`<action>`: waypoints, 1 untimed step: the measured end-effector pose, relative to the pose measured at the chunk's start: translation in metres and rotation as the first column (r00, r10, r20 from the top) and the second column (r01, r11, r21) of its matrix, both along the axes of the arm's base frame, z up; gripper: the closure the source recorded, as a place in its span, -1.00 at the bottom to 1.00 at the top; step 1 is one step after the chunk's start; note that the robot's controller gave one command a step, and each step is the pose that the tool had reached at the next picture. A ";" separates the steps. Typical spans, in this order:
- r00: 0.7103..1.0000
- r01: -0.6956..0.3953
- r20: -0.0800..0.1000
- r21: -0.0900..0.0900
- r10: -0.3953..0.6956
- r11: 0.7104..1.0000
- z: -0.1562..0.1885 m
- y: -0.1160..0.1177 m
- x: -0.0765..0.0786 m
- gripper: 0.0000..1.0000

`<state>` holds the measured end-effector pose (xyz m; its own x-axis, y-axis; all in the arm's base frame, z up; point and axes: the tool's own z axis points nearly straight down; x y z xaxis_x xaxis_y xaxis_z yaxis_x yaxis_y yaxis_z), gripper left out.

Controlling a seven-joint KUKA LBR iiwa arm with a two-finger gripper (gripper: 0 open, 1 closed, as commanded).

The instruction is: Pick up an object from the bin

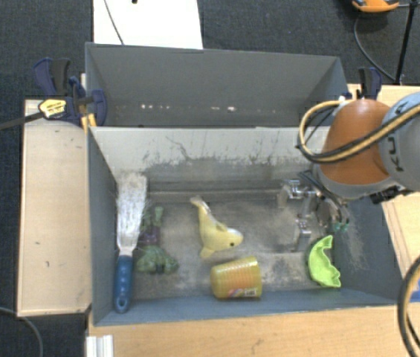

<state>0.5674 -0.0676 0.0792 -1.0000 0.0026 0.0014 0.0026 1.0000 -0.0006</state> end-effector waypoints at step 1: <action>0.999 -0.048 0.004 0.001 0.048 0.999 0.005 0.040 0.007 -1.00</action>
Offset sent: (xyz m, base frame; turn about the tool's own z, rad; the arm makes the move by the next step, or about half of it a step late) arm -0.0116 0.0410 -0.0022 -0.0464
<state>0.5742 -0.0273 0.0845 -0.9989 -0.0458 -0.0030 -0.0458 0.9990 0.0002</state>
